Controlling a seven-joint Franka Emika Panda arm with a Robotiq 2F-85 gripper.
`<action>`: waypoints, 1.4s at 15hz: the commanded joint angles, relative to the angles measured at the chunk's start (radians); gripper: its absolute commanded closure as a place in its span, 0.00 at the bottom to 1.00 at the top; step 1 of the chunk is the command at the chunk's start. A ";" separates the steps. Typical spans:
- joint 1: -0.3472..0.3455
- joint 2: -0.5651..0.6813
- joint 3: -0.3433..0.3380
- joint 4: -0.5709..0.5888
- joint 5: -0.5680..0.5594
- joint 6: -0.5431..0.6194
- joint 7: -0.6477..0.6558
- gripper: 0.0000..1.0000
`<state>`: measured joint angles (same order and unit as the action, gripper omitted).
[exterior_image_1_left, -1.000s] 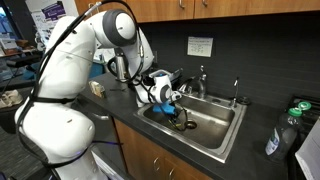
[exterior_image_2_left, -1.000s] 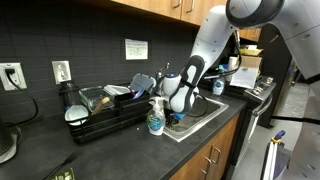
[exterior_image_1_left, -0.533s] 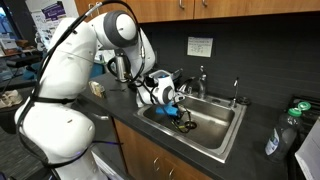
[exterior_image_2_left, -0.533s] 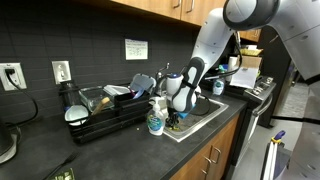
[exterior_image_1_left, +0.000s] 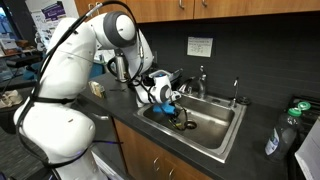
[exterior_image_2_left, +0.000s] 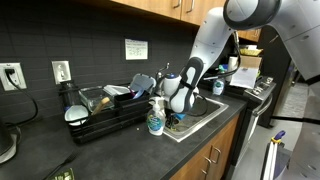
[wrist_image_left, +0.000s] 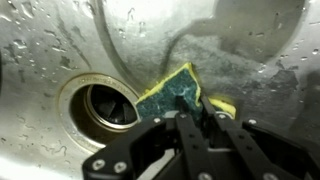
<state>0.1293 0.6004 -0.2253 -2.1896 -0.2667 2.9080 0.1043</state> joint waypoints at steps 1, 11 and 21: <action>0.013 0.009 0.036 0.002 0.017 0.011 -0.012 0.96; 0.020 -0.037 0.072 -0.026 0.021 -0.013 -0.017 0.96; 0.053 -0.128 0.034 -0.120 -0.004 -0.031 0.007 0.96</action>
<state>0.1458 0.5425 -0.1725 -2.2477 -0.2650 2.9017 0.1003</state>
